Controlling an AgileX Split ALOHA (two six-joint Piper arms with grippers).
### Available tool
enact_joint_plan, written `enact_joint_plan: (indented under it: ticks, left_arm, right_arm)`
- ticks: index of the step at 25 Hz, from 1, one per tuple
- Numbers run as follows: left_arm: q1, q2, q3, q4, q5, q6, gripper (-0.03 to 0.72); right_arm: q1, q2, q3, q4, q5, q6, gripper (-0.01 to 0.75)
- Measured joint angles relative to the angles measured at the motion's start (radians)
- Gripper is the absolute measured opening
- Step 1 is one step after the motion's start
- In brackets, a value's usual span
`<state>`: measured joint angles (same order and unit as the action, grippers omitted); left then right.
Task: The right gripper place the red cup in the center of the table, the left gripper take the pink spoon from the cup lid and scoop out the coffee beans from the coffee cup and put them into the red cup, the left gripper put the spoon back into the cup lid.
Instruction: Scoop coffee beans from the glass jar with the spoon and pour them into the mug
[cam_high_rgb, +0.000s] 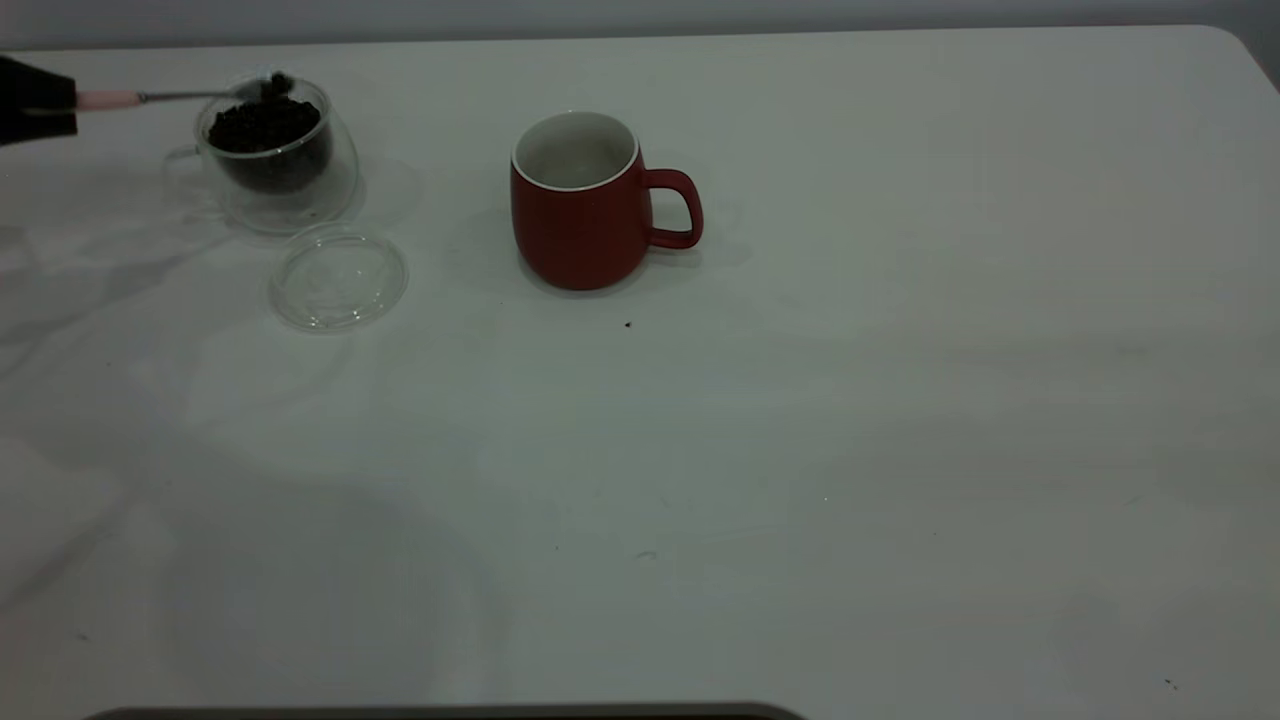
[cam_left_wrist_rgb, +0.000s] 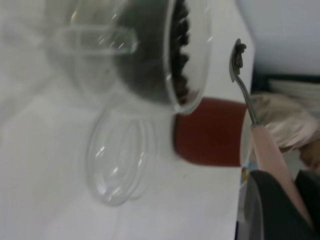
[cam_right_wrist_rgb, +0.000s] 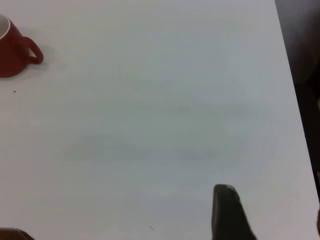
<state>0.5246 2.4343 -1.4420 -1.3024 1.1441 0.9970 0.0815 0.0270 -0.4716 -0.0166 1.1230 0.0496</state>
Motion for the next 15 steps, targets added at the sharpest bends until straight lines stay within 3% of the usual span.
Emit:
enact_joint_plan:
  ticks: [9, 15]
  left_arm:
    - [-0.016, 0.000, 0.000, -0.027, 0.000, 0.015, 0.127]
    - [-0.117, 0.000, 0.000, -0.029, 0.000, 0.014, 0.127]
  right_arm:
    - [0.000, 0.000, 0.000, 0.000, 0.000, 0.000, 0.452]
    - [0.000, 0.000, 0.000, 0.000, 0.000, 0.000, 0.452]
